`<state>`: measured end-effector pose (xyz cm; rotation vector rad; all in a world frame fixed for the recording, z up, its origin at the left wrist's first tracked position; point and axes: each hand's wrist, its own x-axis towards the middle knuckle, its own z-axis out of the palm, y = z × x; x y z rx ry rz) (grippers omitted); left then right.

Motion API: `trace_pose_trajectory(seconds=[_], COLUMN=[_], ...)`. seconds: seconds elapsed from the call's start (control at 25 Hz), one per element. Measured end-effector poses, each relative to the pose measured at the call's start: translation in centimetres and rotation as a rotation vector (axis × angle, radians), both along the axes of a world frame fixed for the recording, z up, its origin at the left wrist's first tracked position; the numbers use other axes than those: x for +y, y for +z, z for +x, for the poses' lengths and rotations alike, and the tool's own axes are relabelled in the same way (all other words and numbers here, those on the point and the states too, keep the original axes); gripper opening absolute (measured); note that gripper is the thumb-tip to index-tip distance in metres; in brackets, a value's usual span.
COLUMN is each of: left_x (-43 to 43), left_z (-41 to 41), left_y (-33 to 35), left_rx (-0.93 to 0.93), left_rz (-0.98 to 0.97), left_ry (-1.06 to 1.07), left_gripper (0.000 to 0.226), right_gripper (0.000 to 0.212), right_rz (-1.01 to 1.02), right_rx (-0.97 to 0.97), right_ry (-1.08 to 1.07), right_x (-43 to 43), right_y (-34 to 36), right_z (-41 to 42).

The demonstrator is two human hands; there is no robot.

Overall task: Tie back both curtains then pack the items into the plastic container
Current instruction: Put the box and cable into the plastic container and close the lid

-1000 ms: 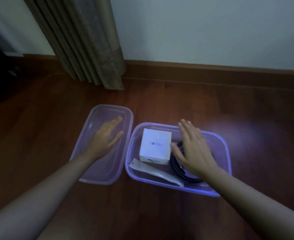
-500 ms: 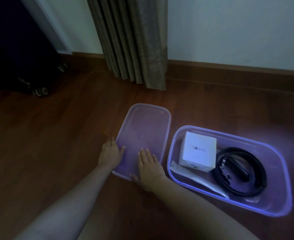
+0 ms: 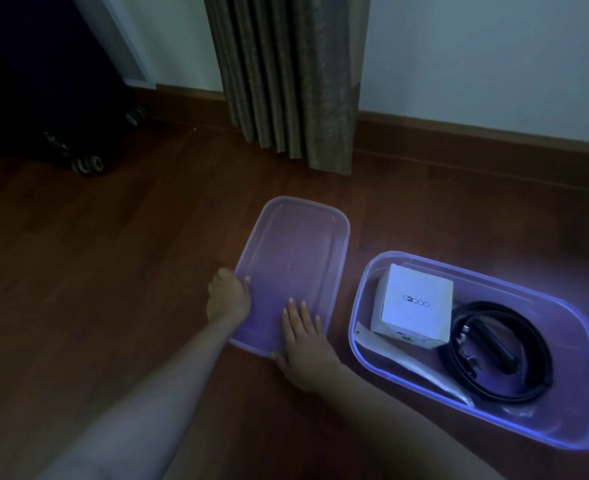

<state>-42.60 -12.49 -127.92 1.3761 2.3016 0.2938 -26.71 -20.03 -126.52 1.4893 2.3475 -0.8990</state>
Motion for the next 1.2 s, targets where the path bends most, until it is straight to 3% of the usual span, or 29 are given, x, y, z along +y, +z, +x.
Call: trace_pose_trajectory(seconds=[0.24,0.36,0.48,0.64,0.8,0.92,1.04,1.2], left_x=[-2.1,-2.3,-2.0,0.2,3.4,5.2,5.9,6.2], left_z=[-2.6,-5.0,-7.0,-6.3,0.3,7.2,14.1,22.2], left_y=[1.8,3.6,6.7,11.9,16.5,17.8,16.9,14.4], left_rx=[-0.068,-0.114,-0.164,-0.137,-0.11,-0.101,0.009,0.111], left_rz=[0.18,0.263,0.299,0.365,0.383,0.386,0.285,0.125], left_ry=[-0.094,-0.103,-0.132,-0.394,-0.776,-1.052,-1.166,-1.256], left_gripper=[0.045,0.043,0.041,0.052,0.064,0.086,0.07,0.046], right_gripper=[0.071,0.072,0.078,0.072,0.081,0.078,0.062,0.046], right_rz=[0.013,0.12,0.324,0.548,0.681,0.609,0.581,0.458], right_rx=[0.176,0.252,0.335,0.328,0.21,0.243,0.208,0.115], right_ry=[-0.021,-0.052,-0.216,-0.481,-0.618,-0.778,-0.938,-1.308], right_x=[0.2,1.1,3.5,8.4,10.2,7.8,2.5,-4.4], right_y=[1.4,3.3,6.4,11.4,15.8,16.5,14.2,9.9], right_z=[0.1,0.2,1.4,6.3,14.9,22.7,28.4,30.6])
